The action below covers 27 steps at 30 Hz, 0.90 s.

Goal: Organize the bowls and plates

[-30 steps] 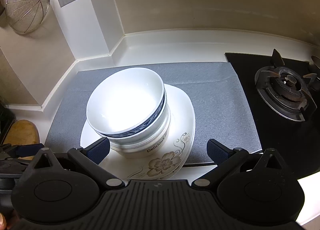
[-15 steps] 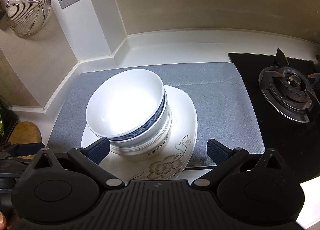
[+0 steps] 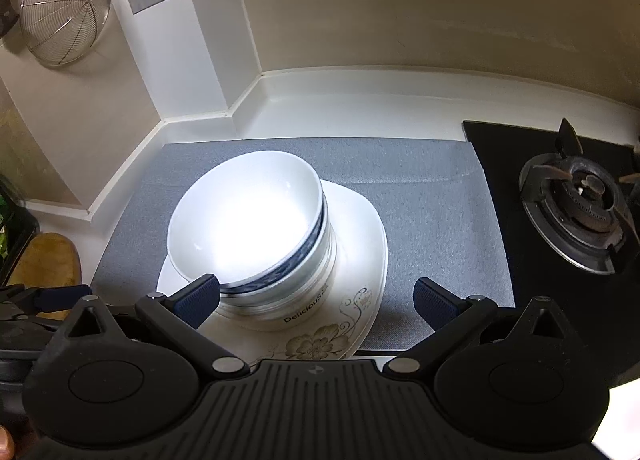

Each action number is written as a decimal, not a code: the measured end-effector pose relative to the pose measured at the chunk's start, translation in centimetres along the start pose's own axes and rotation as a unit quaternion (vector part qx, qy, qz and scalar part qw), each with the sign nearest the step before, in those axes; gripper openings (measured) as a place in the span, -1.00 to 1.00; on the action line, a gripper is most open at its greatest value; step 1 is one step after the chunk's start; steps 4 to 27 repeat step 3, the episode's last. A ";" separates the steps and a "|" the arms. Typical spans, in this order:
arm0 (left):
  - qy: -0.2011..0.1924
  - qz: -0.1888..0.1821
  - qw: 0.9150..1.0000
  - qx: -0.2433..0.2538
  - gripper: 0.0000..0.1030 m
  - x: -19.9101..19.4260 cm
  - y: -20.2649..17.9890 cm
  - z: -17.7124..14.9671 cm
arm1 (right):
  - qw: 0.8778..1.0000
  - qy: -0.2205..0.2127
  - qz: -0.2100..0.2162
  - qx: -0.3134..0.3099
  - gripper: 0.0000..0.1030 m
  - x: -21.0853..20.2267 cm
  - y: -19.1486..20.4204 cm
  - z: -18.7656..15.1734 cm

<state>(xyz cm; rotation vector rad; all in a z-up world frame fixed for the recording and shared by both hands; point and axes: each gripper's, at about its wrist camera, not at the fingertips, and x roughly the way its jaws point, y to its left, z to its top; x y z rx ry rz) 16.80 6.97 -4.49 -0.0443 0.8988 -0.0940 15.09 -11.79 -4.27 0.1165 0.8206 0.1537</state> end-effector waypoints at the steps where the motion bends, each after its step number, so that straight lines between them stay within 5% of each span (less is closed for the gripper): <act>1: -0.003 -0.003 1.000 -0.003 0.99 -0.1 -0.1 0.0 | 1.000 0.001 0.000 -0.003 0.99 -0.1 0.1 0.2; 27: -0.004 -0.008 1.000 -0.009 0.99 -0.2 -0.1 0.0 | 1.000 0.001 -0.002 -0.012 0.99 -0.3 0.3 0.5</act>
